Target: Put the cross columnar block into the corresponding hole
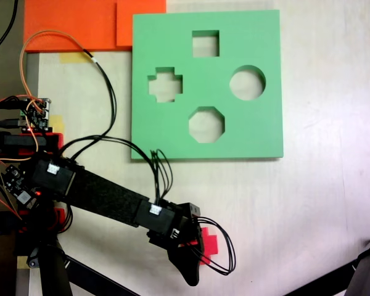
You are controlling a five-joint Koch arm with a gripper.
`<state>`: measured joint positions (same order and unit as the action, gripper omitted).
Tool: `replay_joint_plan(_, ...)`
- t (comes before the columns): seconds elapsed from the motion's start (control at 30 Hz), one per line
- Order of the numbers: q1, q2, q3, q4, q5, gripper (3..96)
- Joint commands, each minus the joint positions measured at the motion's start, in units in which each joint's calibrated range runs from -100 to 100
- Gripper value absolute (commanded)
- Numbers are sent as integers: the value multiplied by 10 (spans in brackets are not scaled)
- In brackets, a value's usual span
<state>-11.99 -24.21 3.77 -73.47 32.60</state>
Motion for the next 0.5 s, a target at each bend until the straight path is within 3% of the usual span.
replay_joint_plan(0.03, 0, 12, 26, 36, -4, 948)
replay_joint_plan(0.5, 4, 41, -45, 118, -4, 948)
